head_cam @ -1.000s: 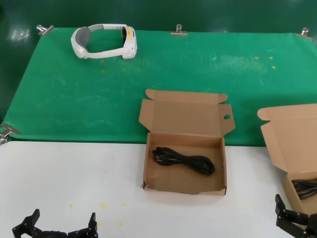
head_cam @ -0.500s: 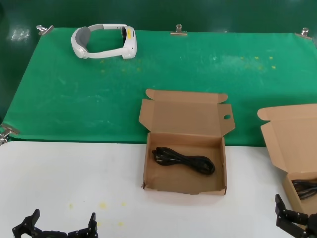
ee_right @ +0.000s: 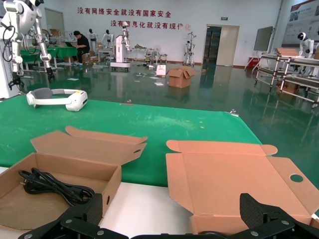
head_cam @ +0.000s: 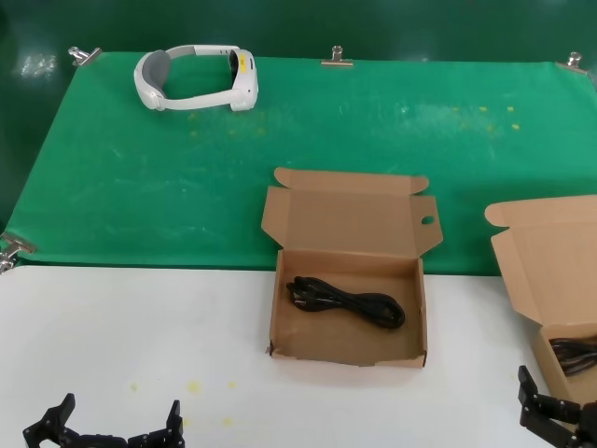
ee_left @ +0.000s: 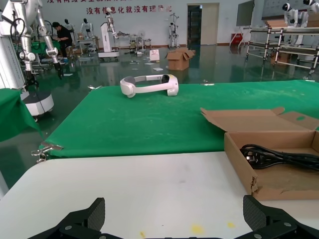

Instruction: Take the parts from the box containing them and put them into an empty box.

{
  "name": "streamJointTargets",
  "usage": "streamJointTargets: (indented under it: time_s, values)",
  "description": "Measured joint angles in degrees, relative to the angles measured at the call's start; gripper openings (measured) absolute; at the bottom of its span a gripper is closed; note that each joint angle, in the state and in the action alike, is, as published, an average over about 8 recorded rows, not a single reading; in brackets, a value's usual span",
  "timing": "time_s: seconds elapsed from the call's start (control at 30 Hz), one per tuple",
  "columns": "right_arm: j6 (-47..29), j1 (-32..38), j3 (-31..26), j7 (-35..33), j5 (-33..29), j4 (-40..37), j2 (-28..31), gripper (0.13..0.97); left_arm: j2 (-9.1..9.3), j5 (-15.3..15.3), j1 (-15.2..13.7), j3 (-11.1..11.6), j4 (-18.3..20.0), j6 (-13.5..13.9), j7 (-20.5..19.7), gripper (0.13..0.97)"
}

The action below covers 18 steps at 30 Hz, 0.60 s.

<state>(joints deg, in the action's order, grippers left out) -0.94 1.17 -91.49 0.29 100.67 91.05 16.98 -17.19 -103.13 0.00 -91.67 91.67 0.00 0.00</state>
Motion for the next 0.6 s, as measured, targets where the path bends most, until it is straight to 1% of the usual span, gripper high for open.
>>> streamJointTargets:
  time_s: [0.6]
  values:
    - [0.0,0.0,0.0,0.0,0.0,0.0,0.0,0.966,0.00,0.0,0.0,0.0,0.0,0.0,-0.1,0.966]
